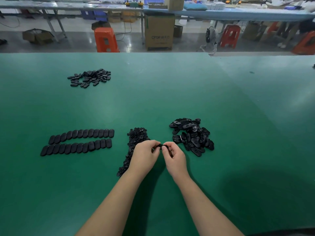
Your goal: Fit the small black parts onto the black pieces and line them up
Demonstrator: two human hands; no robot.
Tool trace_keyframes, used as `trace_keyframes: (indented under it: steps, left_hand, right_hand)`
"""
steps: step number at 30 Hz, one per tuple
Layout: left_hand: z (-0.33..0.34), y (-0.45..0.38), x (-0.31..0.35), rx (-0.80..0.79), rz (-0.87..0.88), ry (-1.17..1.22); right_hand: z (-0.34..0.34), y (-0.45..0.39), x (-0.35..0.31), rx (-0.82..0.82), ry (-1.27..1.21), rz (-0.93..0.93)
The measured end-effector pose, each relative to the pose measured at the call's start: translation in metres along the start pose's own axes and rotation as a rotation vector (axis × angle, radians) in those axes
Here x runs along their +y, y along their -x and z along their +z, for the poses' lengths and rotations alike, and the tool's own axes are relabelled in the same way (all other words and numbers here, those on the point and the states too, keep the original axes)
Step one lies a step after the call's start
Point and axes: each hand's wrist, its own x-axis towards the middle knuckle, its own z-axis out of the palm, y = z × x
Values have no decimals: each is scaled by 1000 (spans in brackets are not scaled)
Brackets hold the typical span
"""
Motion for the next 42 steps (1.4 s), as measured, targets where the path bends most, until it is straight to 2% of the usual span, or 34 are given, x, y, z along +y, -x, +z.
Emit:
trace_keyframes:
  steps: [8,10,12,16,20,22,25,27,30,32,42]
  left_hand:
    - [-3,2,-10,-67,129,-144]
    - [-8,5,-12,-31,153,-238]
    - [-16,9,-16,69,146,-264]
    - [-48,20,-51,280,-32,-243]
    - [-90,48,-112,425,-358,-300]
    - [-110,66,-140,458,-516,-341]
    - [-133,86,-164,462,-654,-386]
    - [-141,92,-172,468,-634,-395]
    - [-142,97,-177,431,-406,-493]
    - [-140,98,-177,396,-331,-571]
    - [-167,91,-191,425,-601,-625]
  right_hand:
    - [0,0,3,-48,19,-6]
    - [0,0,2,-48,19,-11]
    - [0,0,2,-31,2,8]
    - [-1,1,0,-27,26,31]
    - [-1,1,-1,-25,50,37]
    - [-1,2,-2,-26,61,41]
    - [0,3,-4,-26,69,35]
    - [-1,3,-4,-25,76,33]
    - [-1,4,-5,-24,83,34]
    - [-1,4,-5,-24,96,31]
    - [1,4,-7,-13,133,38]
